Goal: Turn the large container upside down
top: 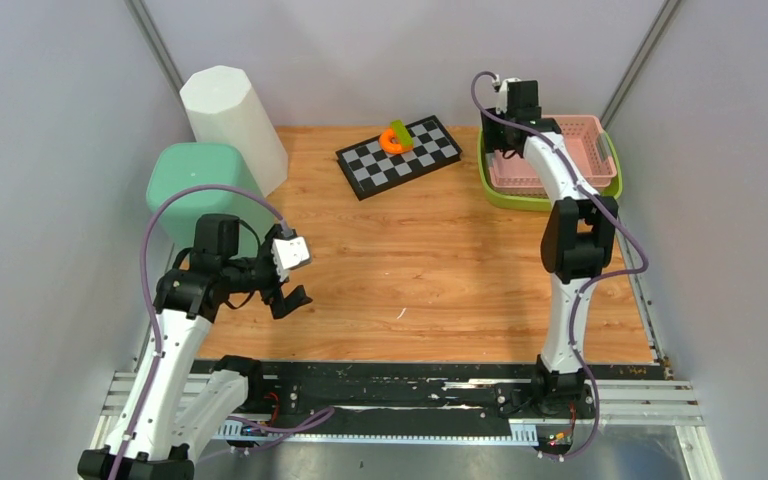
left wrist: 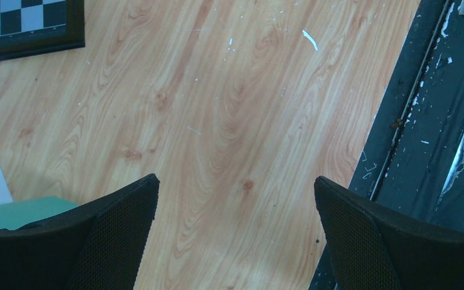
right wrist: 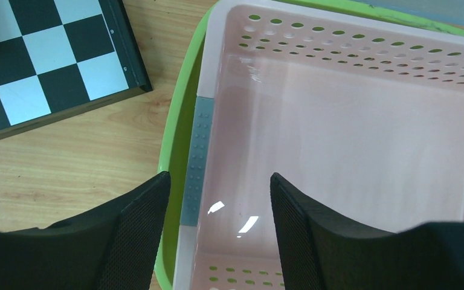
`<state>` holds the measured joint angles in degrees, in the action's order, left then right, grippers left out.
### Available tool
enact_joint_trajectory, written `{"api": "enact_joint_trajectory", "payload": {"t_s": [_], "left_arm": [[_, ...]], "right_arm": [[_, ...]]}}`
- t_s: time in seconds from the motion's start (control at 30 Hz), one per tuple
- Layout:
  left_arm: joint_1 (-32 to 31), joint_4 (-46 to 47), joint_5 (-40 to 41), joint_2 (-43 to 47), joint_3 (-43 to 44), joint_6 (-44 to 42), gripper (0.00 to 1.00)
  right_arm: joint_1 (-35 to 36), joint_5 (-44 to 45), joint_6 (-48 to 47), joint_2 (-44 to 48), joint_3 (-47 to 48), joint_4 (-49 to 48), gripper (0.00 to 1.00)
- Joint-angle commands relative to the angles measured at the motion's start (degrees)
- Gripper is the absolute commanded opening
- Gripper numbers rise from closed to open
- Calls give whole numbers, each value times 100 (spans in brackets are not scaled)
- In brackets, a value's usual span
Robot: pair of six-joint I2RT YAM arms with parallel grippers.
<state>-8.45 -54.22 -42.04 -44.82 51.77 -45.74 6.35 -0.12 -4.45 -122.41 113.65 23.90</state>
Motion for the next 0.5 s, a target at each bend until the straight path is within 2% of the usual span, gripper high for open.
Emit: {"api": "enact_joint_trajectory", "payload": {"t_s": [0.0, 0.2, 0.47], "left_arm": [[-18, 82, -125, 86, -85, -6, 100], [-17, 109, -155, 103, -162, -12, 100], [-22, 72, -186, 139, -200, -40, 100]], "right_arm": [[174, 312, -124, -231, 338, 150, 63], [310, 490, -134, -418, 389, 176, 56], [314, 523, 327, -449, 290, 202, 49]]}}
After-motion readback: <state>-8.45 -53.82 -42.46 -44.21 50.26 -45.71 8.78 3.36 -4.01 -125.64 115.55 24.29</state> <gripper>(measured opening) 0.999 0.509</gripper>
